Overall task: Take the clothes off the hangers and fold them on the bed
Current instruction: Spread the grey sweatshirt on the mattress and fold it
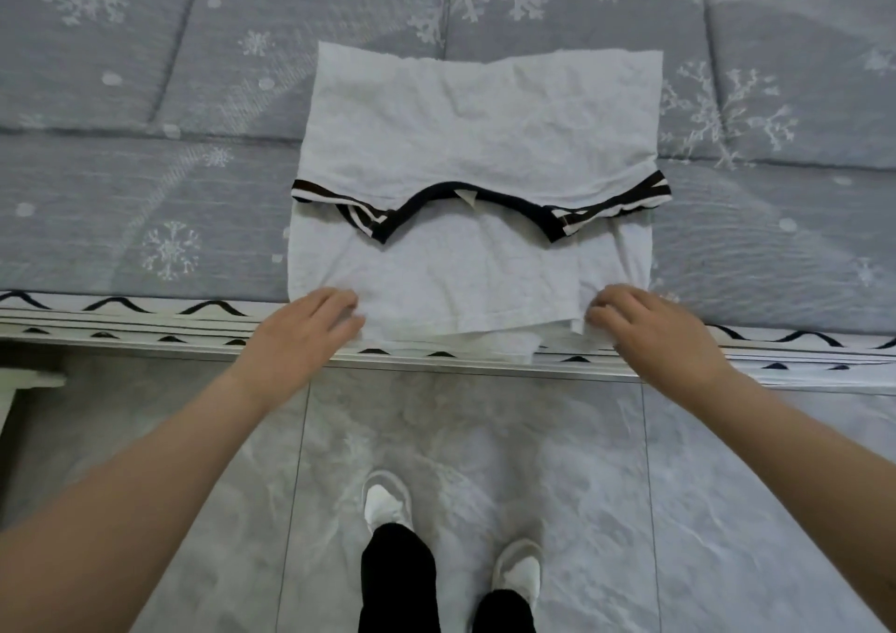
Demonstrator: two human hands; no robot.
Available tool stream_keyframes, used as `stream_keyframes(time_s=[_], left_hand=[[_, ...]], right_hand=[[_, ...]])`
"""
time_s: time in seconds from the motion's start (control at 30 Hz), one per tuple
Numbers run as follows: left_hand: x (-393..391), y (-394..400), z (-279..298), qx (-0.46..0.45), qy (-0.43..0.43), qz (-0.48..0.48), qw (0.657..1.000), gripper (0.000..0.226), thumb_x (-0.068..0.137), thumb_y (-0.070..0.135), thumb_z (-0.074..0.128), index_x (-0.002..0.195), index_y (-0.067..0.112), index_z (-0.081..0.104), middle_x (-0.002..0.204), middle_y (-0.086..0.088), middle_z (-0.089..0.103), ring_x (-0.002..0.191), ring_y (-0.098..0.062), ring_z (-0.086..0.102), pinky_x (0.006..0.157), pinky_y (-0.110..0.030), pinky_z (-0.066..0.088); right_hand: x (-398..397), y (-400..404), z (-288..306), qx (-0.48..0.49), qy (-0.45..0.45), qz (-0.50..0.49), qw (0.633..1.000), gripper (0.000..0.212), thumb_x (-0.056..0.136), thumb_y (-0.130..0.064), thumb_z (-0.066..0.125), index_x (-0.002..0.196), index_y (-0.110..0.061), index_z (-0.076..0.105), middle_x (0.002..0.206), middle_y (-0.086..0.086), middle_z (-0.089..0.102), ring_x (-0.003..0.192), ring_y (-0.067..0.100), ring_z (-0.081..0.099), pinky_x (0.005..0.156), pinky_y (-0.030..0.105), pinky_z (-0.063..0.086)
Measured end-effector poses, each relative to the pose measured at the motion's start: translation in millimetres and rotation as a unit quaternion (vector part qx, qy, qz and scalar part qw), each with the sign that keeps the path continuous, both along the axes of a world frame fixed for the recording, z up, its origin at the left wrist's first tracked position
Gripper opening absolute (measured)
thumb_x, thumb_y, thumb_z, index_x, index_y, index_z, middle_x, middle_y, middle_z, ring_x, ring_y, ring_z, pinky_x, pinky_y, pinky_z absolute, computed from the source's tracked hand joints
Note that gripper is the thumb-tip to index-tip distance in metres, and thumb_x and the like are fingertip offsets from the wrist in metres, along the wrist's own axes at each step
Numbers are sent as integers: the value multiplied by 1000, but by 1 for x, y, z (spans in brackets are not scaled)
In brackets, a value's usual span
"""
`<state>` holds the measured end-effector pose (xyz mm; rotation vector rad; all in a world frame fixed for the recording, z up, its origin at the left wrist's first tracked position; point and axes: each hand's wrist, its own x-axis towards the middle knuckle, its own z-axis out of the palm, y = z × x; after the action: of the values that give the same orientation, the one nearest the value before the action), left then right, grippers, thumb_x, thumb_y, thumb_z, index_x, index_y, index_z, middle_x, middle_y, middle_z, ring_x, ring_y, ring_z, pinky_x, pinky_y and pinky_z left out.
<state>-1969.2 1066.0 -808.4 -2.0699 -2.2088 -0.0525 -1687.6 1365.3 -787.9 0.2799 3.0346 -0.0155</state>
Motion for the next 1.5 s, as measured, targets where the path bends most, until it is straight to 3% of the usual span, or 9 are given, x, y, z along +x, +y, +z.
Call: stream_keyframes(time_s=[0.1,0.2,0.3,0.4,0.63,0.87,1.03,1.3,1.5], left_hand=[[-4,-5,6,-54,-127,64,988,53,62,-10,71,105,15,53,119,-5,49,104,-26,51,58,-34,53],[-8,-10,19,-23,-219,133,966,24,87,15,47,110,24,45,112,-2,59,97,-23,58,60,-39,54],[-16,-3,42,15,-279,193,941,26,91,21,33,110,17,49,108,-5,53,91,-25,54,72,-38,48],[-29,9,65,55,-265,248,930,24,91,-1,43,111,3,56,110,-15,50,92,-28,52,74,-36,42],[-76,48,103,109,-289,333,891,20,91,-2,45,101,-2,62,100,-13,47,87,-18,45,73,-29,34],[-119,90,123,155,-417,400,801,19,95,7,45,105,8,61,98,-3,57,89,-15,50,66,-24,37],[-150,120,121,144,-421,432,784,20,97,15,41,107,9,58,100,-2,55,92,-17,50,76,-28,36],[-177,170,100,167,-428,491,740,16,98,15,36,97,14,51,78,5,49,71,-12,44,55,-19,34],[-206,197,81,162,-400,509,745,15,97,18,40,94,12,53,92,-7,53,87,-18,46,74,-27,32]], right_hand=[[3,-2,1,-48,27,-13,998,44,53,8,82,93,-6,69,100,11,67,85,33,68,56,35,53],[6,-2,15,-124,39,-66,989,30,75,1,72,102,-10,67,109,7,67,92,30,68,58,38,56],[5,5,33,-172,17,-146,974,19,92,-16,54,109,-17,63,114,-2,64,93,28,63,67,40,52],[1,15,52,-197,35,-218,955,18,96,-20,46,106,-15,60,99,3,63,85,31,59,69,39,45],[-30,41,97,-251,169,-398,866,30,99,-21,39,78,-2,48,65,9,46,66,29,42,59,38,29],[-68,72,107,-274,226,-501,789,23,100,-18,36,89,-4,51,85,15,50,79,25,43,66,33,28],[-93,95,99,-290,269,-546,738,26,101,-23,36,93,-4,51,91,14,49,83,21,41,70,31,29],[-122,142,79,-287,287,-561,721,20,99,-19,36,87,-8,48,88,11,46,83,18,40,72,29,29],[-138,180,69,-242,282,-559,741,30,101,-23,34,105,1,53,96,4,45,89,18,43,75,30,31]])
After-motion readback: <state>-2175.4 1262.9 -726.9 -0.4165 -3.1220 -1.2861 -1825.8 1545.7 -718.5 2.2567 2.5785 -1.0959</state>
